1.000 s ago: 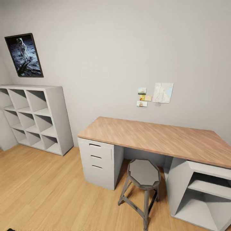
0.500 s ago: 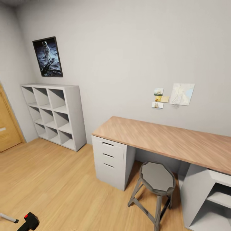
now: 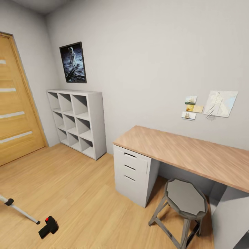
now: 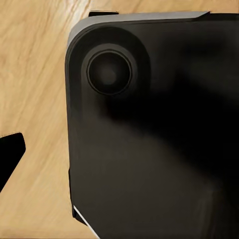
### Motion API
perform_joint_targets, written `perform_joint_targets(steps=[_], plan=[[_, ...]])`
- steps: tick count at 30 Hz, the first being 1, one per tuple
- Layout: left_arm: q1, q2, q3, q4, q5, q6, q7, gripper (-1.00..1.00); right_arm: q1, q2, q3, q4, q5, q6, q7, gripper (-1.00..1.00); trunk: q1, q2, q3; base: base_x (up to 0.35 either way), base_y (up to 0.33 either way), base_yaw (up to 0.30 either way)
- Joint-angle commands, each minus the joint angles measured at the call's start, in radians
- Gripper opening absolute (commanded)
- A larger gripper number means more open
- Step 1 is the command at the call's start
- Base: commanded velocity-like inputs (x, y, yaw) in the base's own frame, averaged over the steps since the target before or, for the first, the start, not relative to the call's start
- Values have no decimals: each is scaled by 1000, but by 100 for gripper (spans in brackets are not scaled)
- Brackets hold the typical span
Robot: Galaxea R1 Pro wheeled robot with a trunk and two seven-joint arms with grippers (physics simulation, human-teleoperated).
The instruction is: Attach the digital camera to the camera tripod in the bedroom.
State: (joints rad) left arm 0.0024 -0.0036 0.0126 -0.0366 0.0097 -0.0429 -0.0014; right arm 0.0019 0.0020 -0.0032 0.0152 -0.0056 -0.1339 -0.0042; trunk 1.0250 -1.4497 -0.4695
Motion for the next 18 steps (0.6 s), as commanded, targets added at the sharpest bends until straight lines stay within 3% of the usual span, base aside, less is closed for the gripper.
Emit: perform_joint_targets(steps=[1,18], plan=[[0,0,1,-1,1,-2,0,100,0,0,-1,2,-1,-6,0,100,0,0,-1,0,0,280],[0,1,1,-2,1,-2,1,100,0,-3,-3,2,-4,-5,0,100,0,0,-1,0,0,280]])
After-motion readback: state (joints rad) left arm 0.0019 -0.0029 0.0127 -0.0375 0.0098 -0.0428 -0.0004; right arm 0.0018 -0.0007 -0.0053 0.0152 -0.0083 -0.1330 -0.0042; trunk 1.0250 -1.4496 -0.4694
